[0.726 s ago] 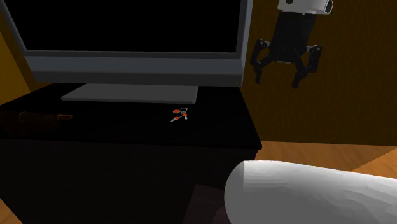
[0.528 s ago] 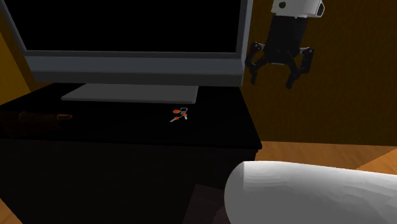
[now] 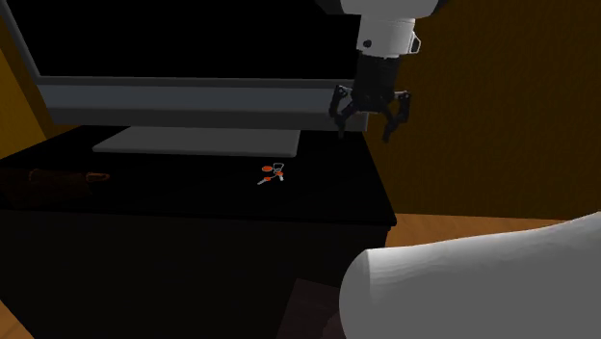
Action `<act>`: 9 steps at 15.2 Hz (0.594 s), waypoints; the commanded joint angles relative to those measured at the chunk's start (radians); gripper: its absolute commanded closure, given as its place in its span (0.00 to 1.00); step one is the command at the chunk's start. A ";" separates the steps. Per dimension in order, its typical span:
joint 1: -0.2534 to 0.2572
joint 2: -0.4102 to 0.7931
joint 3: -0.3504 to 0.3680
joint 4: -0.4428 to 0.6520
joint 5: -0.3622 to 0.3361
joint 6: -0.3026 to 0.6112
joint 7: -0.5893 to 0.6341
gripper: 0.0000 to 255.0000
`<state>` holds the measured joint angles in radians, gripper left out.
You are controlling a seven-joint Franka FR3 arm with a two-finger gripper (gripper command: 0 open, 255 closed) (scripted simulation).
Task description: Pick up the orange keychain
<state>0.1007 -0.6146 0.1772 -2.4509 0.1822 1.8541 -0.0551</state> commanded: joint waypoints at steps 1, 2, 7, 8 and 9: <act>0.014 0.061 0.027 0.011 0.007 0.058 0.001 0.00; 0.021 0.091 0.042 0.019 0.010 0.083 0.005 0.00; 0.050 0.246 0.117 0.075 0.006 0.202 0.027 0.00; 0.055 0.279 0.132 0.089 0.001 0.224 0.033 0.00; 0.060 0.312 0.147 0.104 -0.005 0.245 0.040 0.00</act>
<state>0.1544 -0.3344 0.3079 -2.3557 0.1813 2.0719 -0.0218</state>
